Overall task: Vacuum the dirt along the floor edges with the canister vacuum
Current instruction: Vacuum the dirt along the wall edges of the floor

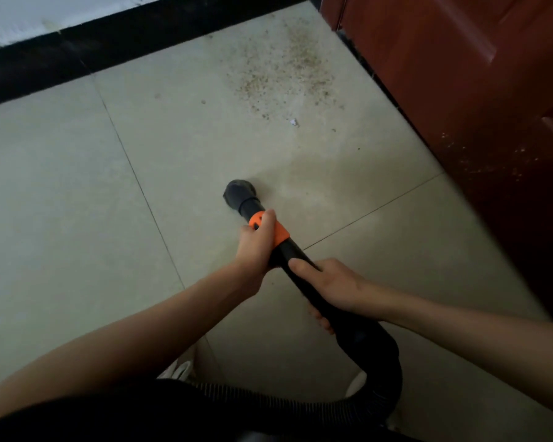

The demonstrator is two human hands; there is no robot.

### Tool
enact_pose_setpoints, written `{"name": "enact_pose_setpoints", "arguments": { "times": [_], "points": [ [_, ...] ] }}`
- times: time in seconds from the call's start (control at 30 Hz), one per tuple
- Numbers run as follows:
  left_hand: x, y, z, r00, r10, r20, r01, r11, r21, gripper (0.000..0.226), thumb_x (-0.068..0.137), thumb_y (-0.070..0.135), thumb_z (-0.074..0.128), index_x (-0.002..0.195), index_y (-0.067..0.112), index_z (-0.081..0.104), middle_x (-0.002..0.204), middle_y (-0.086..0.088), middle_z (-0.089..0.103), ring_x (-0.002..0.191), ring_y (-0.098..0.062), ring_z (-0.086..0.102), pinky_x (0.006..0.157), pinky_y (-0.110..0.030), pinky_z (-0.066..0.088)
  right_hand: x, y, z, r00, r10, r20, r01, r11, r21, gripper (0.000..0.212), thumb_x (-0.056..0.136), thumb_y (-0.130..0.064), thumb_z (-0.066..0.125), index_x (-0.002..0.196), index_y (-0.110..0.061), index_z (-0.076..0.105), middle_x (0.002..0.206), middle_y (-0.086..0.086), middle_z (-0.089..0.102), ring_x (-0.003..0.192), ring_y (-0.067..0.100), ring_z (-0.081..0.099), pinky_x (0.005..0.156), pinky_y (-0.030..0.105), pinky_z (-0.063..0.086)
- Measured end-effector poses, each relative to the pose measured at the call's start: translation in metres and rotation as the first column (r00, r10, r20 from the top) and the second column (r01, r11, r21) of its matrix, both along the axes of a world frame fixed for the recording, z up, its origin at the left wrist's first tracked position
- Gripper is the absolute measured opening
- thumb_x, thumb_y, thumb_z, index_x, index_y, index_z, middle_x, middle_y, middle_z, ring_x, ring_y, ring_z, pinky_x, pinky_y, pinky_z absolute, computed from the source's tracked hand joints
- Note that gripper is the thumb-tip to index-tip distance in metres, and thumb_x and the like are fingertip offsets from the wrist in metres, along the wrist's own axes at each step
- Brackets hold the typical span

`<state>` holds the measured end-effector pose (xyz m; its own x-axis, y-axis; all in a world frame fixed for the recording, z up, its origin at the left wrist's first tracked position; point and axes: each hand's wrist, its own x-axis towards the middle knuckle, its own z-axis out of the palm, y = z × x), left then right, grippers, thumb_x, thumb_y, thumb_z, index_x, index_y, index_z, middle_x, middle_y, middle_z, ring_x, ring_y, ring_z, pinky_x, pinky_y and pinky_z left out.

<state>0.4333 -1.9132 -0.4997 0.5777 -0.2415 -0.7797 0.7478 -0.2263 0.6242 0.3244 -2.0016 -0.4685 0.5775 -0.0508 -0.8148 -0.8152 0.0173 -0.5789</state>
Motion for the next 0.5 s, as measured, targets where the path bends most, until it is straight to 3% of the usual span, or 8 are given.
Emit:
{"name": "enact_pose_setpoints", "arguments": {
  "times": [0.1, 0.23, 0.33, 0.5],
  "points": [
    [0.006, -0.017, 0.005, 0.994, -0.106, -0.002, 0.106, 0.993, -0.043, 0.041, 0.096, 0.040, 0.047, 0.118, 0.007, 0.043, 0.088, -0.007, 0.049, 0.067, -0.018, 0.055, 0.053, -0.029, 0.047, -0.004, -0.001, -0.004, 0.993, -0.105, 0.059, 0.109, 0.991, -0.081, 0.046, 0.095, -0.053, 0.048, 0.078, -0.010, 0.047, 0.043, 0.001, 0.054, 0.035, 0.019, 0.051, 0.037, 0.024, 0.043],
    [0.012, -0.030, 0.009, 0.986, -0.166, -0.009, 0.165, 0.984, -0.062, 0.044, 0.096, 0.041, 0.046, 0.120, 0.004, 0.043, 0.087, -0.008, 0.051, 0.069, -0.019, 0.056, 0.057, -0.030, 0.049, 0.001, -0.011, -0.003, 0.990, -0.118, 0.076, 0.126, 0.987, -0.105, 0.048, 0.096, -0.052, 0.047, 0.077, -0.008, 0.048, 0.045, 0.002, 0.055, 0.036, 0.019, 0.052, 0.037, 0.025, 0.044],
    [0.009, -0.020, 0.004, 0.998, -0.060, -0.003, 0.060, 0.998, -0.022, 0.039, 0.094, 0.041, 0.048, 0.115, 0.008, 0.044, 0.088, -0.007, 0.051, 0.072, -0.019, 0.056, 0.057, -0.030, 0.048, 0.005, -0.012, 0.003, 0.999, -0.035, 0.005, 0.035, 0.999, -0.012, 0.051, 0.097, -0.054, 0.045, 0.076, -0.007, 0.047, 0.045, 0.004, 0.054, 0.035, 0.018, 0.050, 0.038, 0.024, 0.044],
    [0.002, 0.026, -0.008, 0.966, 0.259, -0.021, -0.258, 0.965, 0.040, 0.027, 0.088, 0.041, 0.051, 0.096, 0.015, 0.047, 0.086, -0.006, 0.050, 0.074, -0.021, 0.057, 0.060, -0.033, 0.050, 0.029, -0.001, 0.009, 0.968, 0.248, -0.049, -0.243, 0.966, 0.086, 0.055, 0.097, -0.057, 0.043, 0.079, -0.006, 0.048, 0.045, 0.003, 0.052, 0.036, 0.017, 0.050, 0.040, 0.023, 0.044]
  ]
}}
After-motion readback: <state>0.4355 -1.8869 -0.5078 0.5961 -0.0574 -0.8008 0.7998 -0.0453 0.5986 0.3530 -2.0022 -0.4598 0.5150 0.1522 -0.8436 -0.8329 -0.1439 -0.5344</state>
